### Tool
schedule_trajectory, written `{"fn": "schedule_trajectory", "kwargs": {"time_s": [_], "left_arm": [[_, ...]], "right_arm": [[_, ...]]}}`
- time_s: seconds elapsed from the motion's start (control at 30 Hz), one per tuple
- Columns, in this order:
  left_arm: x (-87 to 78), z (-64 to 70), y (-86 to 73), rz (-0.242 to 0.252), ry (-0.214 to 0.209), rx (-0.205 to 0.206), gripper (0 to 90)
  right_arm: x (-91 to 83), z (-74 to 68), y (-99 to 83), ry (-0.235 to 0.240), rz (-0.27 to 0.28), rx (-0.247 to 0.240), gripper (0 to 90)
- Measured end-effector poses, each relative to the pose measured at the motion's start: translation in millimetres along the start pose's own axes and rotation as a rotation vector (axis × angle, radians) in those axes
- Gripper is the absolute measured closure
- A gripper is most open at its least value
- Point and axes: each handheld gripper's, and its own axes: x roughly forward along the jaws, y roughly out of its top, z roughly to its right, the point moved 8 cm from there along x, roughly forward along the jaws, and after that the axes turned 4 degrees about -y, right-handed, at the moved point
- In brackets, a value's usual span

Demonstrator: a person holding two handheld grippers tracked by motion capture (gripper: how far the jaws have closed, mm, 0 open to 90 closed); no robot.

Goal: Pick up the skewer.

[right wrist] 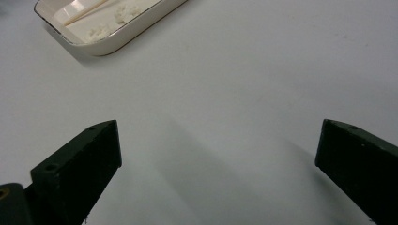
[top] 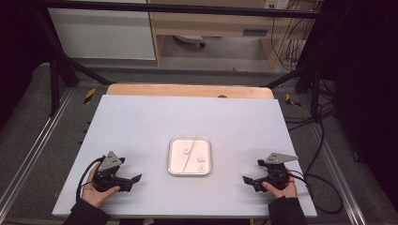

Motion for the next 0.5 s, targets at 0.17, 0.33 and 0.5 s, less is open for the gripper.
{"fn": "schedule_trajectory", "kwargs": {"time_s": [0.17,0.33,0.5], "left_arm": [[-0.7,0.0,1.6,0.002,0.002,-0.003,6.3],[-0.1,-0.3,3.2,0.0,0.004,-0.007,6.3],[0.1,1.4,5.4,0.0,0.005,-0.003,6.3]], "right_arm": [[-0.3,0.0,0.2,-0.001,0.002,-0.001,1.3],[0.5,-0.5,0.0,0.004,-0.001,-0.003,1.3],[0.8,-0.3,0.2,0.002,0.0,-0.005,1.3]]}}
